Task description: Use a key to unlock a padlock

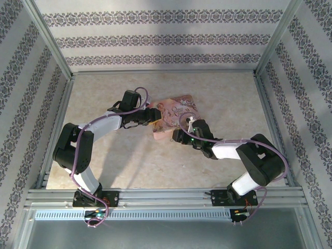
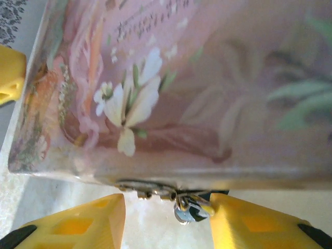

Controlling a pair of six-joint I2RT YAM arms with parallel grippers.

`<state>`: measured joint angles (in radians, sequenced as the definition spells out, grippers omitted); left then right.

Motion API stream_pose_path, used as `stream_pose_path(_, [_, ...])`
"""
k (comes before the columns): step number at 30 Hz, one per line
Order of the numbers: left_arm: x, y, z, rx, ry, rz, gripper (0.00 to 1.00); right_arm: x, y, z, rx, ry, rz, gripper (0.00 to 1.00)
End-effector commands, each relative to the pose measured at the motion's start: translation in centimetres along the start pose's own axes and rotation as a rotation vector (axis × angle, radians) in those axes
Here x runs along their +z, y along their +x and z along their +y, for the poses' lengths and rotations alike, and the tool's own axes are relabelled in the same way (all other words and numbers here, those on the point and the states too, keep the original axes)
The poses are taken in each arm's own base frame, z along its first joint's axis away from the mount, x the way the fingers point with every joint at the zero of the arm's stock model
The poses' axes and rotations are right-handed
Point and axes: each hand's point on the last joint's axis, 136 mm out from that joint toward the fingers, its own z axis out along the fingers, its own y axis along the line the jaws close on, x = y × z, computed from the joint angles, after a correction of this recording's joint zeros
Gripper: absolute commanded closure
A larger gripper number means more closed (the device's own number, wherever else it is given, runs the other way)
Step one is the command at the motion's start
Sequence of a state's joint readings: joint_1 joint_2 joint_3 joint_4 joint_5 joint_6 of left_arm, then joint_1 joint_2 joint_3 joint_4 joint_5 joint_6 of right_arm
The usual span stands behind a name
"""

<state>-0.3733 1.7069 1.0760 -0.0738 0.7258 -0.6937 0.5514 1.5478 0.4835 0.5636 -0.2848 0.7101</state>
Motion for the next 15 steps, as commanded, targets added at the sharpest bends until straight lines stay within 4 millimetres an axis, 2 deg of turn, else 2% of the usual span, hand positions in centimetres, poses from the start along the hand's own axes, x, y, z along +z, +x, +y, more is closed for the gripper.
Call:
stream_pose_path(1, [0.8, -0.1, -0.4, 0.012, 0.011, 0.001, 0.57, -0.1, -1.5, 0.9, -0.055, -0.050, -0.051, 0.53])
stream_pose_path(15, [0.8, -0.1, -0.2, 0.009, 0.003, 0.002, 0.57, 0.2, -0.3, 0.2, -0.031, -0.077, -0.025, 0.63])
